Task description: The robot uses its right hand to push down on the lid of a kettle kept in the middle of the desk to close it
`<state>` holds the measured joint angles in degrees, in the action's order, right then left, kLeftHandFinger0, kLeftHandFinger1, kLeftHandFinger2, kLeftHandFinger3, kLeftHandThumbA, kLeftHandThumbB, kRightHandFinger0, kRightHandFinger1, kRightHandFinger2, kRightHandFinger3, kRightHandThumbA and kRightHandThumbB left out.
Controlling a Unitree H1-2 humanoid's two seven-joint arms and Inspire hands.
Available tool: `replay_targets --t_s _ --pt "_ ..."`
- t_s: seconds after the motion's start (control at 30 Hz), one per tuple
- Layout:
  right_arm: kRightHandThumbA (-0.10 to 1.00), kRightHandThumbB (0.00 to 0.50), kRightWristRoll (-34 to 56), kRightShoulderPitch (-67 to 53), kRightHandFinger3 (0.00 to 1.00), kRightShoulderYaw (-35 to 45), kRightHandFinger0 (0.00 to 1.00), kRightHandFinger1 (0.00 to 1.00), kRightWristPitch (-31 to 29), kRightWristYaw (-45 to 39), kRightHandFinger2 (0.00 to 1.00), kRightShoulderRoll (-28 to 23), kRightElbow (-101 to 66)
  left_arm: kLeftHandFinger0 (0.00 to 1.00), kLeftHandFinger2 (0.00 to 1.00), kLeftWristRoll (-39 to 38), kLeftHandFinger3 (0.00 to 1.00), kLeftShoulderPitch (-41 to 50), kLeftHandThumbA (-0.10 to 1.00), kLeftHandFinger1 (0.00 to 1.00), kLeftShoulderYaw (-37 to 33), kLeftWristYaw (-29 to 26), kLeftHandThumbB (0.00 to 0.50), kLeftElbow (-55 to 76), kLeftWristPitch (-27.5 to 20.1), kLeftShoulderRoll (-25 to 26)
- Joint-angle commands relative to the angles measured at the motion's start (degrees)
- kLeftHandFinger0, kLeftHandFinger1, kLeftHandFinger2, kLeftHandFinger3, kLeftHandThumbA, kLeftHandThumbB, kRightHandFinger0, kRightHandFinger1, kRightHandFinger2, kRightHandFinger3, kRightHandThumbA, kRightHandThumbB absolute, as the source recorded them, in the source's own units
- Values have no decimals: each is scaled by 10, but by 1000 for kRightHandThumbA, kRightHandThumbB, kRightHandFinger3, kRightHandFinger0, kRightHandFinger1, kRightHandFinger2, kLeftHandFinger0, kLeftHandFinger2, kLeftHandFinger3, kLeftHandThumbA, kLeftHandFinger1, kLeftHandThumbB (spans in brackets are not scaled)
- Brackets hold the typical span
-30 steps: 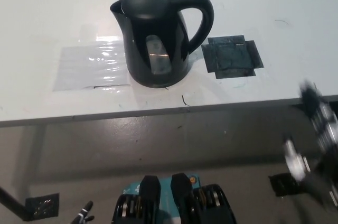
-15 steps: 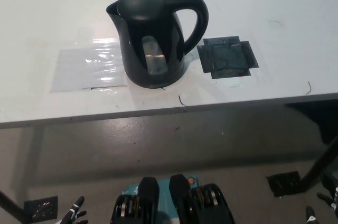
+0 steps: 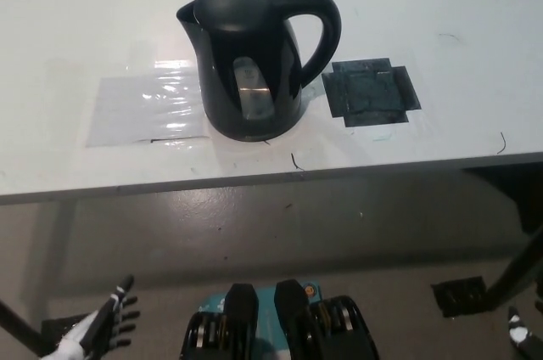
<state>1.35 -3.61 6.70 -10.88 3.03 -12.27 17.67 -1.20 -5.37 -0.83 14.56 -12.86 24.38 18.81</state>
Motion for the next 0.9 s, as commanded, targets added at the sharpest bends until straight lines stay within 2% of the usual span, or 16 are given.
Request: replay_targets --t_s 0.0,0.1,0.23,0.87 --pt "347 36 35 31 1000 23 971 1000 -76 -13 1000 -7 37 1000 1000 -10 1000 -16 1000 1000 14 6 92 2 -22 17" --pt "269 3 48 35 1000 29 983 1000 -66 -24 1000 0 48 1000 1000 -5 1000 -12 1000 1000 14 5 99 5 -23 19" --pt "205 0 45 27 1000 29 944 1000 -63 -24 1000 2 45 1000 1000 -2 1000 -6 1000 1000 13 4 97 4 -24 18" --pt "133 0 48 25 1000 29 960 1000 -61 -27 1000 2 53 1000 1000 -1 1000 -4 1000 1000 14 4 99 5 -27 20"
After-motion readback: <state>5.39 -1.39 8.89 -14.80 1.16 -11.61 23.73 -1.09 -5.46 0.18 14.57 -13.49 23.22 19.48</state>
